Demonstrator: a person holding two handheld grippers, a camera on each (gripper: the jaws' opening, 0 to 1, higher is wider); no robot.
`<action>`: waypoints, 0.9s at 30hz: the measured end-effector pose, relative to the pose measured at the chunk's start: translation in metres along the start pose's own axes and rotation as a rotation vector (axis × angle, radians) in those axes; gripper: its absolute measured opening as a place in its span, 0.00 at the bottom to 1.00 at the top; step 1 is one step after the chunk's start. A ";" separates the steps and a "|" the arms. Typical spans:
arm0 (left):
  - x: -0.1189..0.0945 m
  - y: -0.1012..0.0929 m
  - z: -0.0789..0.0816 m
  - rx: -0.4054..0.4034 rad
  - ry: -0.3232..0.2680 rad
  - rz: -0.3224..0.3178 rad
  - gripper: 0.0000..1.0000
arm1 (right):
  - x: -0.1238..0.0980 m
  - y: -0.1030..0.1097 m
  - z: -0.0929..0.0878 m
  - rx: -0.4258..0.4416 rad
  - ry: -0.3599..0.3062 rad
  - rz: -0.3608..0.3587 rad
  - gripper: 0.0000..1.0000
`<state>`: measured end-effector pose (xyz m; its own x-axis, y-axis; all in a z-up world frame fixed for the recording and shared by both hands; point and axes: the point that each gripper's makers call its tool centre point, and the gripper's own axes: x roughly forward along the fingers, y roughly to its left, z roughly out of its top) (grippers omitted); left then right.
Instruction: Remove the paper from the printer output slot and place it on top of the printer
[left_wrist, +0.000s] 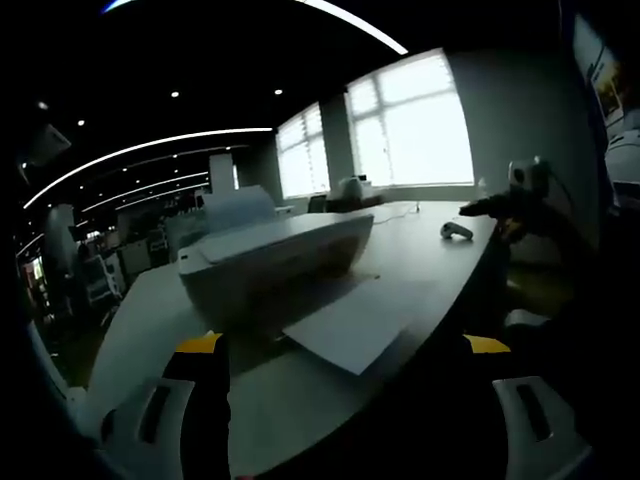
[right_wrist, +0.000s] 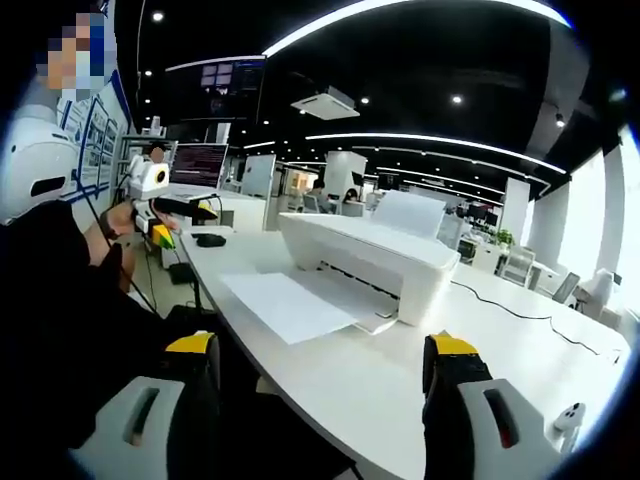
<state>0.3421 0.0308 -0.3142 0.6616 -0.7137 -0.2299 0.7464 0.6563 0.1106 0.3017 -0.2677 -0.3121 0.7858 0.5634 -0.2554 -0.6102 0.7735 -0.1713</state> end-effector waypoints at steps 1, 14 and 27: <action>0.001 -0.001 0.000 0.001 0.001 -0.001 0.97 | 0.000 -0.001 0.000 0.000 0.000 0.000 0.79; 0.009 -0.011 -0.006 0.000 0.017 -0.031 0.97 | 0.001 -0.001 -0.002 -0.001 0.007 0.003 0.78; 0.014 -0.016 -0.006 0.017 0.028 -0.042 0.97 | 0.001 0.000 -0.003 -0.004 0.008 0.003 0.78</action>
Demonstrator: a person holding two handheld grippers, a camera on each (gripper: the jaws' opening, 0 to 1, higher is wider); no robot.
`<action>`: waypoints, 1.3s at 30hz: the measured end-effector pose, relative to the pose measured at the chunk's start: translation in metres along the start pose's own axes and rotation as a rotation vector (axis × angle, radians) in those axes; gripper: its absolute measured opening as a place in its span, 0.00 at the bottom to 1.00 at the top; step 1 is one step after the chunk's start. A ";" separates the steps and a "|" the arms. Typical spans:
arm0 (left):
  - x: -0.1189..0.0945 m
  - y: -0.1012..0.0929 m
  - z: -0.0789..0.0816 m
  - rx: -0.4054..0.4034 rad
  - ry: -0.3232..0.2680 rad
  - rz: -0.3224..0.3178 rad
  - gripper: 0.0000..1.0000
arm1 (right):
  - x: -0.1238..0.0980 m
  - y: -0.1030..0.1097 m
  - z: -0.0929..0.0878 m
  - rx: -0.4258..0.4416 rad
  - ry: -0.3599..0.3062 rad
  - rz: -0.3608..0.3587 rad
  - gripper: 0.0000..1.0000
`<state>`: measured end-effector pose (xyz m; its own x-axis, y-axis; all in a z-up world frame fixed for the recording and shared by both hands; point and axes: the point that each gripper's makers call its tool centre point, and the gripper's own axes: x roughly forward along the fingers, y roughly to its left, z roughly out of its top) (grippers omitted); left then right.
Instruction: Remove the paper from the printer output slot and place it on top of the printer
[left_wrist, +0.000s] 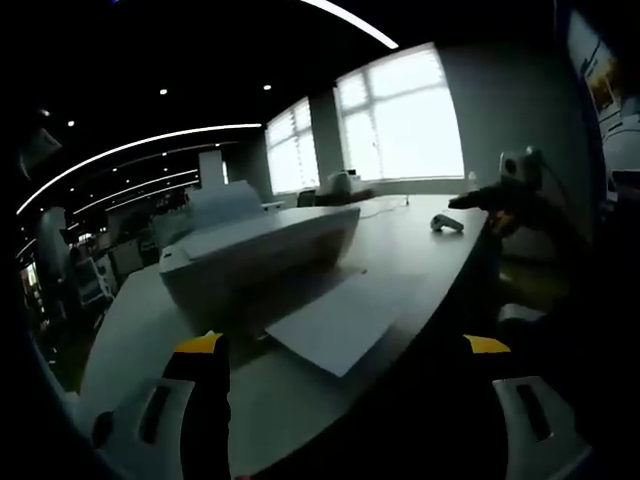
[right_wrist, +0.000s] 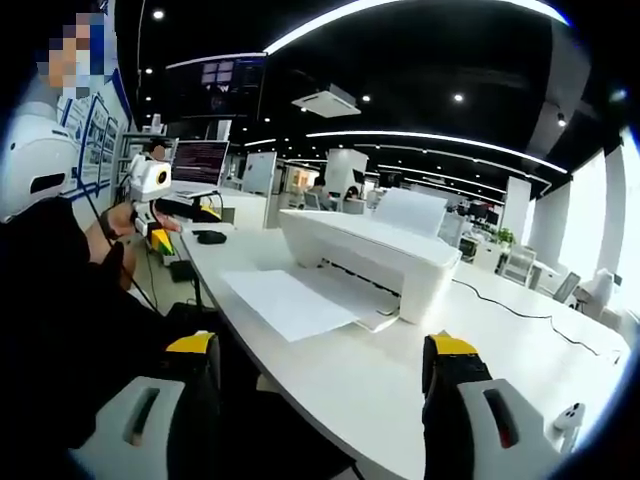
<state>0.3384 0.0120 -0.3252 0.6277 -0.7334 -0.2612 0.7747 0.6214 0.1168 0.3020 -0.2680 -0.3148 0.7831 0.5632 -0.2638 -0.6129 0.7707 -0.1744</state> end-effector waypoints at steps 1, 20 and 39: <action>0.000 0.000 0.000 -0.001 0.000 -0.002 0.97 | 0.000 0.000 0.000 0.000 -0.002 -0.001 0.78; 0.007 -0.009 -0.002 -0.007 0.005 -0.036 0.97 | -0.002 -0.004 0.003 -0.002 -0.013 -0.014 0.77; 0.013 -0.014 -0.007 -0.020 0.012 -0.057 0.97 | -0.001 -0.003 0.005 -0.001 -0.021 -0.021 0.77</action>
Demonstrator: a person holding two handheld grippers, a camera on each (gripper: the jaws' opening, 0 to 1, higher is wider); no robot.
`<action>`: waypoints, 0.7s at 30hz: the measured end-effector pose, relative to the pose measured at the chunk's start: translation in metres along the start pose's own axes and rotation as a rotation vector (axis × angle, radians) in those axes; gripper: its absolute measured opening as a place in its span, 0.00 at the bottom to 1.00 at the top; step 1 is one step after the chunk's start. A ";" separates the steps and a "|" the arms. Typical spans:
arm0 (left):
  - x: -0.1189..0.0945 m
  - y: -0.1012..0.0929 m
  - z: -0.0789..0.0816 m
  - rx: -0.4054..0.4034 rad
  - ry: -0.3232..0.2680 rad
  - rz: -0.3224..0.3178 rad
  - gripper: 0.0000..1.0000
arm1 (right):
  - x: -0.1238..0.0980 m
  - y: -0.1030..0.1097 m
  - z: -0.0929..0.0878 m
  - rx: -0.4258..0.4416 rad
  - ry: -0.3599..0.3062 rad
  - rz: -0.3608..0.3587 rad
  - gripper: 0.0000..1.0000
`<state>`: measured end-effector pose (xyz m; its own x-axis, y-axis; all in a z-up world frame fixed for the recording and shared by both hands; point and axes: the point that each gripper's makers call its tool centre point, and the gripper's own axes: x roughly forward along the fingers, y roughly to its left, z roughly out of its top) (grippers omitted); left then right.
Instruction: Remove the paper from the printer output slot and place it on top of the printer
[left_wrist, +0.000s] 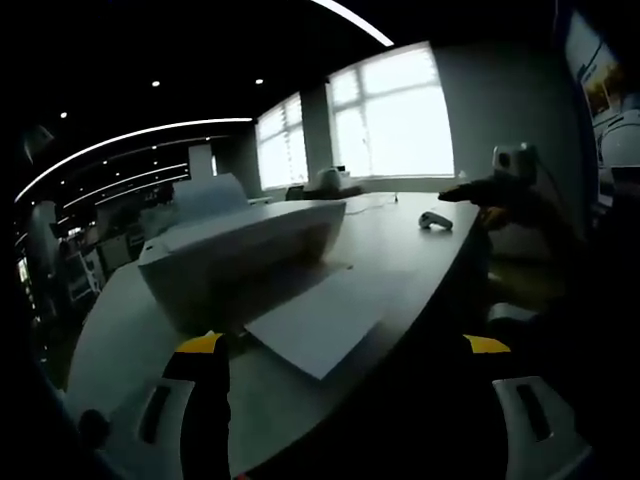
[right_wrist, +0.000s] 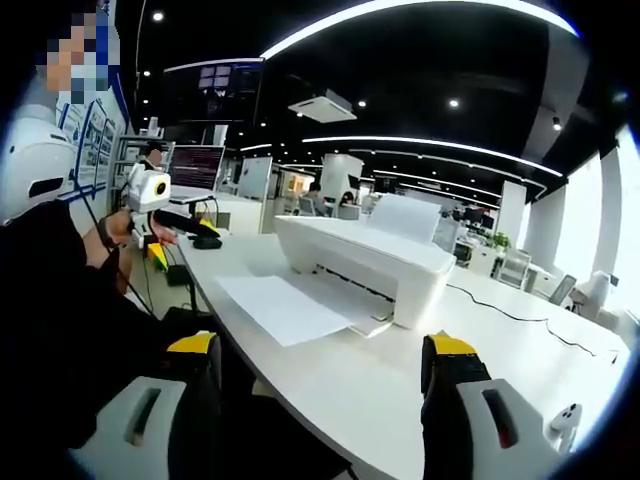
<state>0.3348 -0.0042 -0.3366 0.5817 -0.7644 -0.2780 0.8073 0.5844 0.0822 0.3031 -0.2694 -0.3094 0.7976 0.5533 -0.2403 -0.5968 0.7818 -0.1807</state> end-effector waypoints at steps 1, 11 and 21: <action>0.000 -0.001 0.000 0.000 0.000 -0.002 0.97 | 0.000 0.000 0.000 -0.001 0.000 0.001 0.77; 0.003 -0.001 -0.003 -0.004 0.005 -0.007 0.97 | -0.001 0.002 0.000 -0.006 -0.001 0.009 0.77; 0.005 -0.002 -0.005 -0.011 0.006 -0.014 0.97 | 0.000 0.003 -0.001 -0.010 0.006 0.011 0.77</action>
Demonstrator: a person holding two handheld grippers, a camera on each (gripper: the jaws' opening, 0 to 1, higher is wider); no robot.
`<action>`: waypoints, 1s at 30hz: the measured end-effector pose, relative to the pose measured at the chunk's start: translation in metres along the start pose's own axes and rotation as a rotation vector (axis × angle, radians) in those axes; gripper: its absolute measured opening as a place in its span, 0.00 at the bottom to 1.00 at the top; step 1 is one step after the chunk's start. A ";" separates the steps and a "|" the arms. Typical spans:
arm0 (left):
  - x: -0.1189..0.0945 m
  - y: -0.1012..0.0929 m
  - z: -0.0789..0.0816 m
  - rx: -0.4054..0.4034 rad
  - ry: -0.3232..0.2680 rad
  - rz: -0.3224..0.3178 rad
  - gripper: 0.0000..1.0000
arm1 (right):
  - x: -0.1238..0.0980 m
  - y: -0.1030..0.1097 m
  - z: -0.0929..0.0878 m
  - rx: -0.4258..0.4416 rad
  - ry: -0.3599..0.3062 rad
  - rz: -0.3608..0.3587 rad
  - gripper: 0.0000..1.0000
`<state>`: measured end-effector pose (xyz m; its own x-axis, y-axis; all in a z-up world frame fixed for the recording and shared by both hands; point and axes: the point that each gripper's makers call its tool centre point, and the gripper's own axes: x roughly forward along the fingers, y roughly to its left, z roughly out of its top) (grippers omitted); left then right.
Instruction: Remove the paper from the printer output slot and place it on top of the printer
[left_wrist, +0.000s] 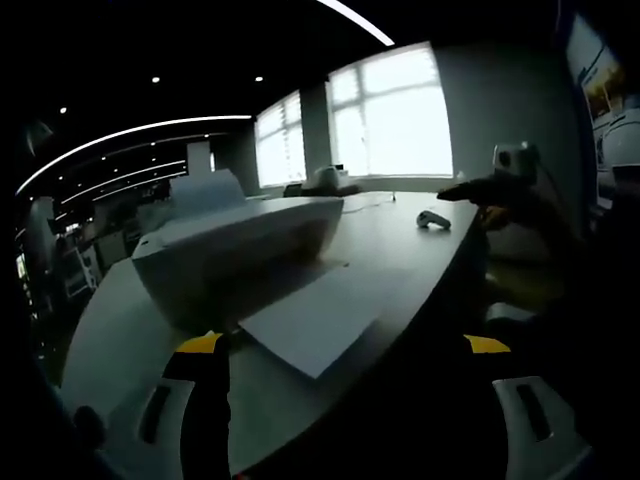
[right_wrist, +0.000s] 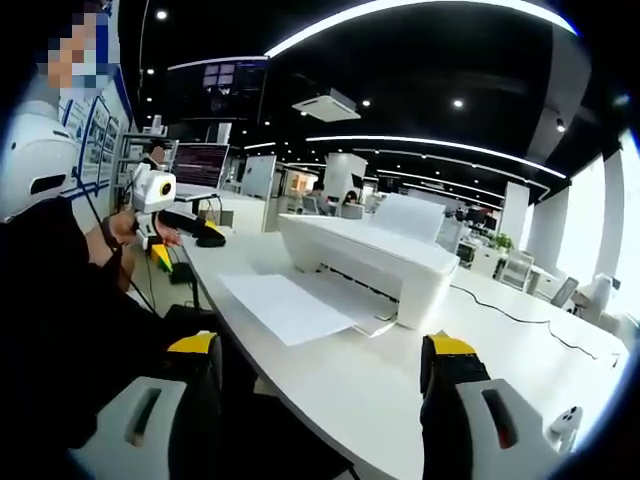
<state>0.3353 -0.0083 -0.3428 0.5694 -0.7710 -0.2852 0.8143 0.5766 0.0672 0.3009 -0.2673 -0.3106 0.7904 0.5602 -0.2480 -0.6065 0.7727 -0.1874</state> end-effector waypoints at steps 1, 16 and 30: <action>0.000 0.000 0.000 0.000 0.000 -0.001 0.97 | 0.000 0.000 0.000 -0.001 0.000 0.000 0.77; 0.005 -0.001 -0.002 -0.004 0.001 -0.006 0.97 | -0.001 0.004 0.006 0.001 -0.019 0.014 0.76; 0.008 0.002 -0.003 -0.010 -0.002 -0.006 0.97 | 0.000 0.004 0.004 0.002 -0.015 0.012 0.76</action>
<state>0.3412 -0.0123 -0.3478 0.5648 -0.7751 -0.2832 0.8166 0.5745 0.0560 0.2991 -0.2628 -0.3074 0.7844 0.5736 -0.2362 -0.6156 0.7665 -0.1829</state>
